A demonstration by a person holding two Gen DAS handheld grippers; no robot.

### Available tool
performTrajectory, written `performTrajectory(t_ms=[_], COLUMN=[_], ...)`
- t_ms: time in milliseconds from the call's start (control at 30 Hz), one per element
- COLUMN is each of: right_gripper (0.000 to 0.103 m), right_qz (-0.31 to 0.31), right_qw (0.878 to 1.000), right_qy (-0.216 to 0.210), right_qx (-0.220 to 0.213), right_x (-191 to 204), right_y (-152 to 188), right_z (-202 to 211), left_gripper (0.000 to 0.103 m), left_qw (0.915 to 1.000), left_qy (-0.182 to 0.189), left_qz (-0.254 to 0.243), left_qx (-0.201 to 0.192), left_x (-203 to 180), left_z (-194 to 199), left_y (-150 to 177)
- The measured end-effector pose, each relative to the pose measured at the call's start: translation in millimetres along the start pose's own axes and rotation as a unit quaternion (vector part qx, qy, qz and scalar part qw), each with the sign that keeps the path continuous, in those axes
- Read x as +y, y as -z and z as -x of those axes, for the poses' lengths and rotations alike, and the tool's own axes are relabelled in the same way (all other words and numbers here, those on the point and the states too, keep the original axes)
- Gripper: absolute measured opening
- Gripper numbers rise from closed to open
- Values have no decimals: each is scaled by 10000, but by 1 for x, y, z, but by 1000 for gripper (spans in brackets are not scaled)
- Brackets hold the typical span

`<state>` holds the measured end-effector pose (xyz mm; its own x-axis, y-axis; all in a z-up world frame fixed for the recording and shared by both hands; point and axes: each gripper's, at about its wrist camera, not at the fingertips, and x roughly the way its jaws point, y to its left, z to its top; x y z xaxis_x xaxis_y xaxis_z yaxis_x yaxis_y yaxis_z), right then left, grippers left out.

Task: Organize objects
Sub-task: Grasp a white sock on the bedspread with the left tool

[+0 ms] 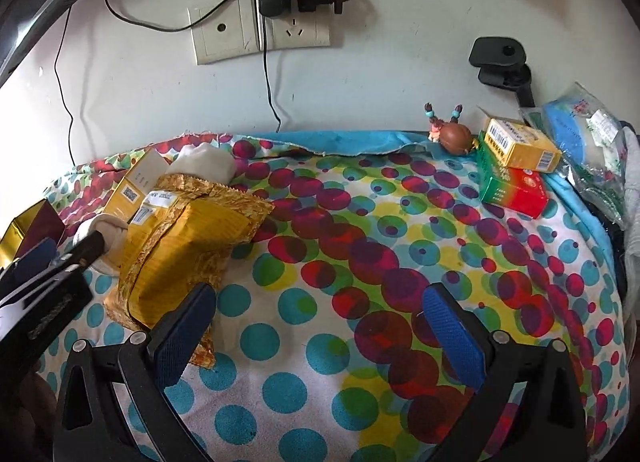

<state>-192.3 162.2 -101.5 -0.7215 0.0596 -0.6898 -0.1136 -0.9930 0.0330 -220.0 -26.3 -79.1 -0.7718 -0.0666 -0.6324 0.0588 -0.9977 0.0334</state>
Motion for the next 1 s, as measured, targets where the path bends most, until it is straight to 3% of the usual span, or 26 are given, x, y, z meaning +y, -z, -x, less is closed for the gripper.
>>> performTrajectory(t_ms=[333,367,500,633,767,1000], right_gripper=[103,103,103,103,103,103], right_qz=[92,100,106,104,128,138], right_qw=[9998,9998,9998,9998,9998,9998], right_qy=[-11,0,1,8,32,-85], right_qx=[-191,-181,-179,-186,-179,-75], right_x=[5,6,6,6,7,8], right_y=[1,1,1,1,1,1], right_z=[6,5,6,6,6,2], left_gripper=[70,68,44,37,32,29], left_qw=[9997,9996,9990,9979,9985,9983], left_qy=[34,39,91,129,308,-53], left_qz=[-73,-110,-373,-576,-375,167], left_qx=[250,262,247,260,240,-557], left_x=[-5,-6,-17,-25,-18,2], left_z=[-12,-12,-11,-12,-12,31], left_y=[-2,-2,-2,-2,-3,9])
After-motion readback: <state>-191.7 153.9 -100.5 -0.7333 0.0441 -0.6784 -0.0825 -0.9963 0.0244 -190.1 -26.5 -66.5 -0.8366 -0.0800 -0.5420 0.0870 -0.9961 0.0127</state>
